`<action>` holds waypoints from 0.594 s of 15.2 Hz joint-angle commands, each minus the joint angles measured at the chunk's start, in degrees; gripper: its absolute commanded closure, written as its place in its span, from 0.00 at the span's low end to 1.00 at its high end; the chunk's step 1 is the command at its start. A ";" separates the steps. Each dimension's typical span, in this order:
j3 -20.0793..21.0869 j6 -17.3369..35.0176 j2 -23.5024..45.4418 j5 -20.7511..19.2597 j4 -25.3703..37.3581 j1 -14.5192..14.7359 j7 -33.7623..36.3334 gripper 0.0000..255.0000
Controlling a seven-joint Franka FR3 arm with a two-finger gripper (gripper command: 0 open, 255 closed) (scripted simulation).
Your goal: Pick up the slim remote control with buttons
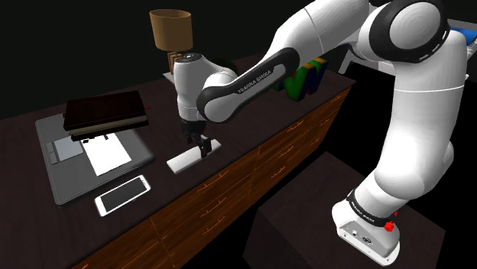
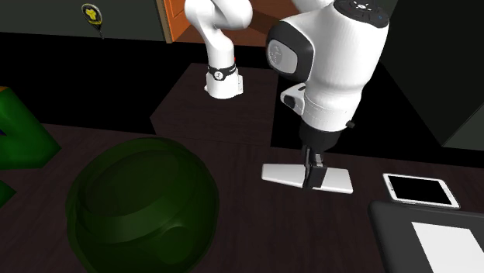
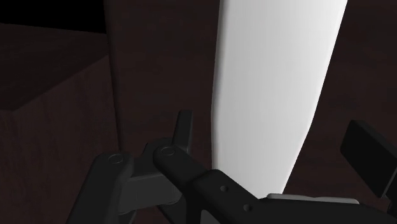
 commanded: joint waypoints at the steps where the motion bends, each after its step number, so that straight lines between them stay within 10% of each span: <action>1: -0.60 0.99 0.91 -0.81 -0.23 0.45 0.61 0.00; 5: -1.43 2.35 2.20 -1.93 -0.51 1.06 1.29 0.00; 6: -1.48 2.27 2.32 -1.96 -0.33 1.08 1.24 1.00; 9: -1.43 2.29 2.23 -1.92 -0.43 1.06 1.25 1.00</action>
